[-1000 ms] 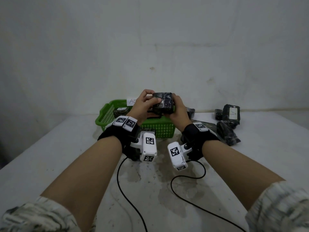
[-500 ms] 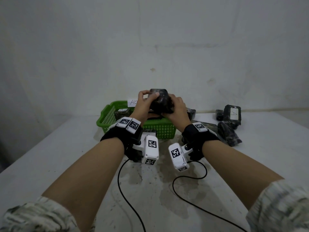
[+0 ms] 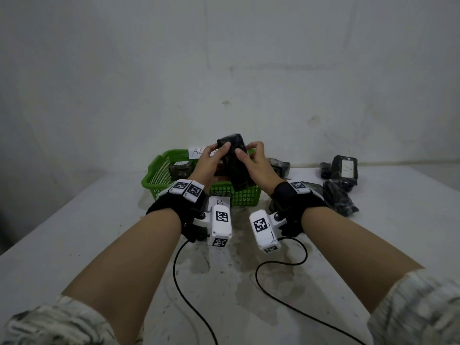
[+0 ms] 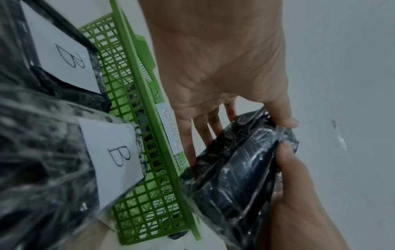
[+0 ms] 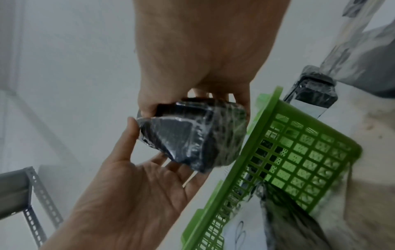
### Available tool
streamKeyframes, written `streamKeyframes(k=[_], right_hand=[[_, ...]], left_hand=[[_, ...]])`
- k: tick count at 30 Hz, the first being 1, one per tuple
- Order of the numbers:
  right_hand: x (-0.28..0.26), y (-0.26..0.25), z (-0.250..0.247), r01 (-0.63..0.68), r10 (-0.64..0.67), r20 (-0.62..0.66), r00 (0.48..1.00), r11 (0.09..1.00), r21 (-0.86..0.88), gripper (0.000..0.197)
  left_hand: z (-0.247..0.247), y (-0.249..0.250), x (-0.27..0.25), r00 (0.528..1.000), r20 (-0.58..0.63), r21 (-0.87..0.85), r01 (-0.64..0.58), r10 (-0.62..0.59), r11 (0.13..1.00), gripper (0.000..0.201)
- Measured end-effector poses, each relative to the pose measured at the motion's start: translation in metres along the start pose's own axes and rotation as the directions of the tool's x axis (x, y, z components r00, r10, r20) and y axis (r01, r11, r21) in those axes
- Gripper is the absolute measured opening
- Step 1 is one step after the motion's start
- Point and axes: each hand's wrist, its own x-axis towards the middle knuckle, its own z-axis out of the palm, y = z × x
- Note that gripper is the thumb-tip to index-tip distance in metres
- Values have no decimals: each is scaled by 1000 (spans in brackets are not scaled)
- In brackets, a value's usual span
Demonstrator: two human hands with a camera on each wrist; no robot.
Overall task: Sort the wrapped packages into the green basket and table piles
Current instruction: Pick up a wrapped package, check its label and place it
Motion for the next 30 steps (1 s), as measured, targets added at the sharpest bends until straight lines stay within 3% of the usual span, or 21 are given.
streamKeyframes(k=[5, 8, 11, 13, 16, 20, 22, 25, 28, 30], right_hand=[[1, 0, 3, -44, 44, 5, 999, 999, -11, 36], [-2, -2, 0, -108, 99, 89, 991, 988, 109, 40], [-8, -3, -1, -105, 90, 188, 978, 992, 68, 55], [-10, -1, -1, -77, 72, 155, 985, 997, 25, 62], [-4, 7, 1, 35, -35, 4, 999, 989, -143, 79], [2, 15, 7, 83, -118, -64, 991, 914, -397, 93], [1, 14, 7, 75, -99, -62, 993, 947, -311, 83], [-1, 6, 2, 120, -120, 10, 993, 973, -197, 38], [-3, -10, -1, 123, -116, 90, 989, 989, -80, 17], [-6, -19, 3, 109, -114, 106, 988, 993, 53, 11]], left_hand=[[2, -2, 2, 999, -51, 74, -8, 12, 997, 51], [0, -3, 5, 995, -94, 89, -36, 44, 995, 51], [-7, -5, 9, 988, -147, 62, -45, 54, 997, 53], [-9, -8, 10, 988, -150, 59, -30, 39, 998, 53], [-10, -10, 8, 988, -156, 38, -14, 19, 999, 45], [-4, -5, 5, 995, -92, 36, -29, 33, 999, 36], [-2, -1, 6, 996, -89, -8, -21, 20, 1000, 43], [-5, 1, 9, 998, -54, -99, -27, 22, 995, 54], [-5, -1, 8, 999, -29, -78, -28, 26, 997, 42], [-2, -2, 5, 999, -19, -50, -29, 28, 998, 20]])
